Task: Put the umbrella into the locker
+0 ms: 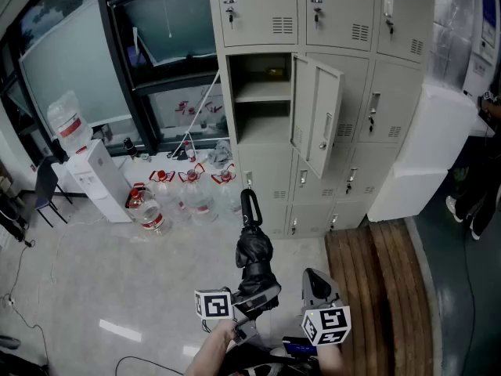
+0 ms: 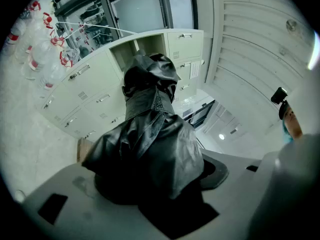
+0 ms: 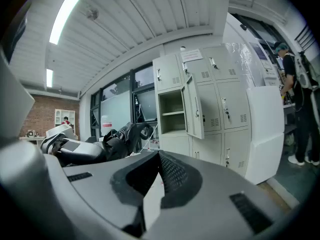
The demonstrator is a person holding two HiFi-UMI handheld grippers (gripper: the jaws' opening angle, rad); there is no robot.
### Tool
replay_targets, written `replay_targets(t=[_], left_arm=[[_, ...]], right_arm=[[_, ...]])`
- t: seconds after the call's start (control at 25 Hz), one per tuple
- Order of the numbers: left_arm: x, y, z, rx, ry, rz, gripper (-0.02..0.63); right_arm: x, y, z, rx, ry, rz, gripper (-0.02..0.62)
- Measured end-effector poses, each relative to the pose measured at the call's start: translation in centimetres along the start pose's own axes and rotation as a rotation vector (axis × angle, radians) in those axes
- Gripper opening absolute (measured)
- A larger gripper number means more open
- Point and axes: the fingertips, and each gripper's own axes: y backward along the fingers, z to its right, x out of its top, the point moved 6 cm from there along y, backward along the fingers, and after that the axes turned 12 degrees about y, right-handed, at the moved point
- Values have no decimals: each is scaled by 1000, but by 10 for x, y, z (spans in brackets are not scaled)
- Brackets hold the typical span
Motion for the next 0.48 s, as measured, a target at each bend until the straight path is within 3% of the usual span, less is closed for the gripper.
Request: replay_targets(t=[0.32, 0.48], left_arm=[[1, -6, -1, 3, 5, -2, 288], [0, -10, -3, -3, 49, 9, 288]], right_arm=[[-3, 2, 3, 5, 0, -3, 0], [-6, 0, 8, 23, -34, 0, 0]])
